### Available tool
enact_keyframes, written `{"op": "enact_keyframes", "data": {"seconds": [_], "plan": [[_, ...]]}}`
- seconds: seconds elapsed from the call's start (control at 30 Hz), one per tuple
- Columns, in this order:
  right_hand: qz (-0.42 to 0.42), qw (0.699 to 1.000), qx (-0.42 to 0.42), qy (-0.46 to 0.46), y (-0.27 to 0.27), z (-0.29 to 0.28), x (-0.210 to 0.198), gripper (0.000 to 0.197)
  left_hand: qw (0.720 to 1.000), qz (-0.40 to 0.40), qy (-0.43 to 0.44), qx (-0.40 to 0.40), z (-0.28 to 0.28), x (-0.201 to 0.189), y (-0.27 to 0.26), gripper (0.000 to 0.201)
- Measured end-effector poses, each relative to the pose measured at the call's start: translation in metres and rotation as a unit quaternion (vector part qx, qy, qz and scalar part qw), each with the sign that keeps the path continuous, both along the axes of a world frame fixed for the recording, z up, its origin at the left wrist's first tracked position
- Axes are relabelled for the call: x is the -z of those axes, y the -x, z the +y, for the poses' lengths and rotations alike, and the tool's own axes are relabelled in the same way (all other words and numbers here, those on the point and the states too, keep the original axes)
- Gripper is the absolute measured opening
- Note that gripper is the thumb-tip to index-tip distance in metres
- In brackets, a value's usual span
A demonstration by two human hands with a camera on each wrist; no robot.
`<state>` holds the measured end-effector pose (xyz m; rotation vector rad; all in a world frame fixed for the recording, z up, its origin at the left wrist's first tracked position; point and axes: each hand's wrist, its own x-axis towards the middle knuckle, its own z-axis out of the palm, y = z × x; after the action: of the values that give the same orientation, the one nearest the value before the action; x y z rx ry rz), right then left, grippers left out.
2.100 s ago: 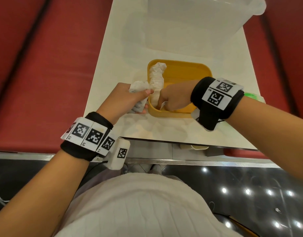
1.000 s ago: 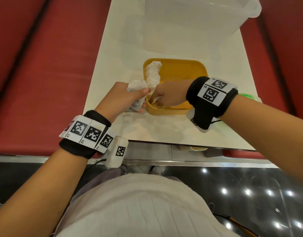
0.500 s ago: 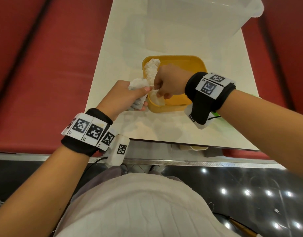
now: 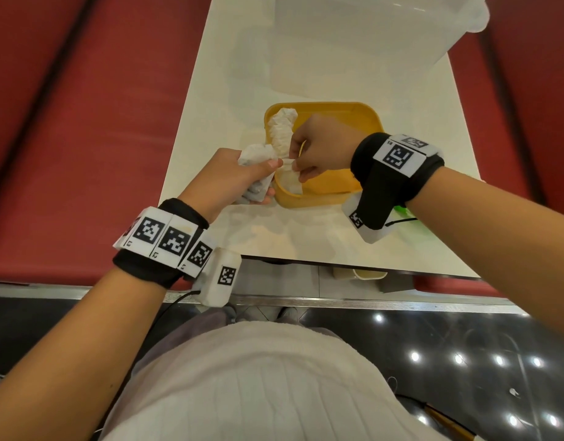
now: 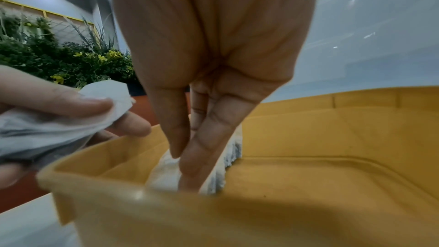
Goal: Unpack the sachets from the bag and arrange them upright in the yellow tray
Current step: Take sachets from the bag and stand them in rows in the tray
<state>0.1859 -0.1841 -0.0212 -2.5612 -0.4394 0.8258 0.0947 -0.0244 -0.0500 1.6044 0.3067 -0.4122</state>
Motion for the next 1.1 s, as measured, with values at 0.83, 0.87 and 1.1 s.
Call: {"op": "enact_keyframes", "data": {"seconds": [0.83, 0.87, 1.1], "plan": [[-0.209, 0.881, 0.24, -0.35, 0.053, -0.058, -0.047, 0.024, 0.974, -0.05, 0.222, 0.013, -0.059, -0.055, -0.029, 0.025], [-0.209, 0.879, 0.247, -0.352, 0.053, -0.061, -0.045, 0.025, 0.973, -0.054, 0.223, 0.015, -0.064, -0.056, -0.029, 0.024], [-0.2, 0.854, 0.297, -0.377, 0.051, -0.085, -0.035, 0.017, 0.955, -0.029, 0.295, 0.02, -0.09, -0.06, -0.026, 0.014]]}}
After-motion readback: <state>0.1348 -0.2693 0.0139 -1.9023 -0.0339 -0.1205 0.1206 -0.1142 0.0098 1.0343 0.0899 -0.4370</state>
